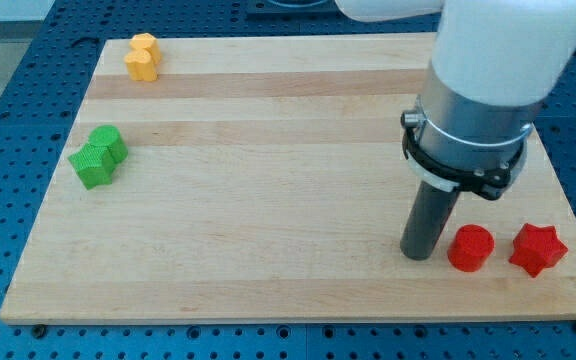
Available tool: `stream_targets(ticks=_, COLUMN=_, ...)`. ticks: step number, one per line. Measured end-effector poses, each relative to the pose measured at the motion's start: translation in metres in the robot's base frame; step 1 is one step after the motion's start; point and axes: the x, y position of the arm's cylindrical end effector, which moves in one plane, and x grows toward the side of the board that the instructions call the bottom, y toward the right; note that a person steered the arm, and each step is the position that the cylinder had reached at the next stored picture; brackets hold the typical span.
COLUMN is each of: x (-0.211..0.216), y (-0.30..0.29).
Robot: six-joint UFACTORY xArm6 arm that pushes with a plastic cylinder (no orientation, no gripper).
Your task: Push the red star along with red circle towards the bottom center
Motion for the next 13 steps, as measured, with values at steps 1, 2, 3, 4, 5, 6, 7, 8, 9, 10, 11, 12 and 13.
stream_targets(ticks=1, x=0.025, y=-0.002)
stream_targets(ticks=2, x=0.035, y=-0.002)
stream_targets(ticks=3, x=0.035, y=0.007)
stream_targets(ticks=4, x=0.035, y=0.03)
stream_targets(ticks=5, x=0.041, y=0.056)
stream_targets(ticks=6, x=0.05, y=0.086)
stream_targets(ticks=7, x=0.052, y=0.13)
stream_targets(ticks=8, x=0.05, y=0.173)
stream_targets(ticks=9, x=0.03, y=0.178)
stream_targets(ticks=10, x=0.004, y=0.158)
stream_targets(ticks=11, x=0.002, y=0.102)
stream_targets(ticks=12, x=0.0, y=0.064)
stream_targets(ticks=13, x=-0.004, y=0.084)
